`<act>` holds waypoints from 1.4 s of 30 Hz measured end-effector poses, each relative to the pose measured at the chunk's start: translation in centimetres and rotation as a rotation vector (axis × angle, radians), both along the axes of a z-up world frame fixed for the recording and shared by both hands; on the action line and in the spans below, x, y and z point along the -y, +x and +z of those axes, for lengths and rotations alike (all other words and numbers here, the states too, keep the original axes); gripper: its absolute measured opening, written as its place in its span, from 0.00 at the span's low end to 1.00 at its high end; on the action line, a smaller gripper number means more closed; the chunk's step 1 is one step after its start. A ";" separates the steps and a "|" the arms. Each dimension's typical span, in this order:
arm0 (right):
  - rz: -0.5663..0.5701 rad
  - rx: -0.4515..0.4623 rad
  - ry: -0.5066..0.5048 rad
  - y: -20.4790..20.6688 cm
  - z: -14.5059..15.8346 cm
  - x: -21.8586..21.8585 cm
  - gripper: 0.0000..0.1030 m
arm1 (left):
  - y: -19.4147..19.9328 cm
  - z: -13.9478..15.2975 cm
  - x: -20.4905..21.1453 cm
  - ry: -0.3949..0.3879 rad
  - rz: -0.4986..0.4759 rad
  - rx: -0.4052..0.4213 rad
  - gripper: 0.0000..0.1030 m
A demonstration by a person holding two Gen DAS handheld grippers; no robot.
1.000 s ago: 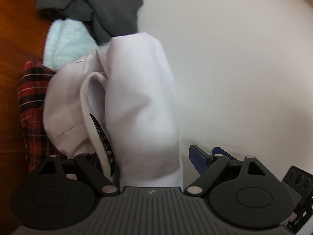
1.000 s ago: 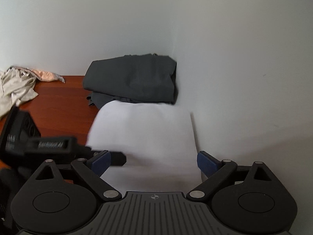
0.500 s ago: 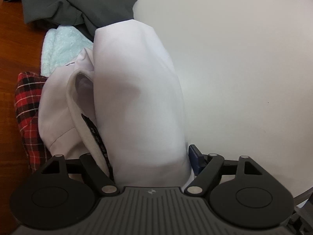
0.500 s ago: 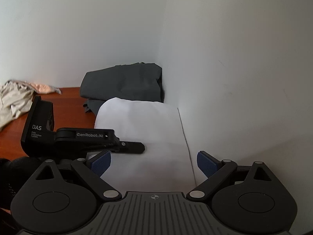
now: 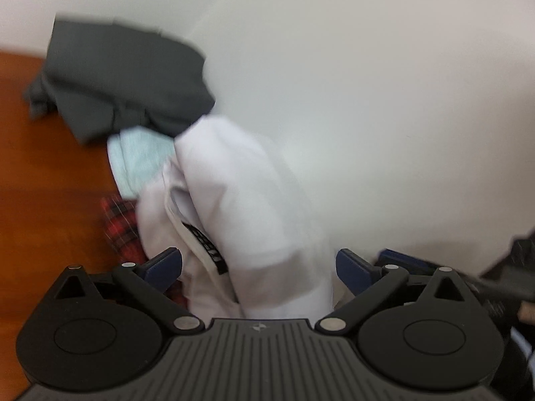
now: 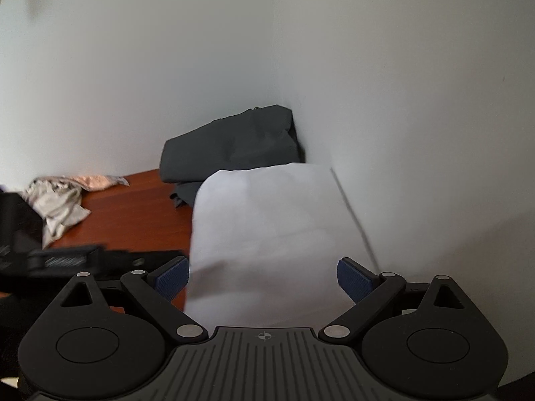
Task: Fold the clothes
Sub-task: 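Open both grippers and withdraw from the stacked shirt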
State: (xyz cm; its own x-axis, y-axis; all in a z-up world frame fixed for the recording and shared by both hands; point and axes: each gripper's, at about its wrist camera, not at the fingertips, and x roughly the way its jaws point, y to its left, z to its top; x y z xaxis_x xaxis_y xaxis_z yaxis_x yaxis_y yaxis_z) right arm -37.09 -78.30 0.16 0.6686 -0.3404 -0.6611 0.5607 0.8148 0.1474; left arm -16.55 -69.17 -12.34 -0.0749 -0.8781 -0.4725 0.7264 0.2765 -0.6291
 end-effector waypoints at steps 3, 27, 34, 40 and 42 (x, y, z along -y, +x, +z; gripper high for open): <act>-0.012 0.007 0.032 0.5 -0.8 -0.1 0.97 | -0.7 1.8 -1.7 0.003 0.006 0.143 0.99; 0.014 0.127 -0.048 5.5 0.8 -7.1 1.00 | -1.5 12.2 -18.1 -0.054 0.467 0.762 1.00; 0.066 0.345 -0.111 8.8 2.9 -9.6 1.00 | -0.7 13.7 -22.9 0.004 0.591 0.780 1.00; 0.166 0.418 -0.226 12.5 3.5 -12.7 1.00 | 0.0 14.4 -26.4 0.093 0.714 0.800 1.00; 0.250 0.390 -0.264 14.4 3.7 -14.0 1.00 | 0.1 14.7 -27.5 0.135 0.774 0.795 1.00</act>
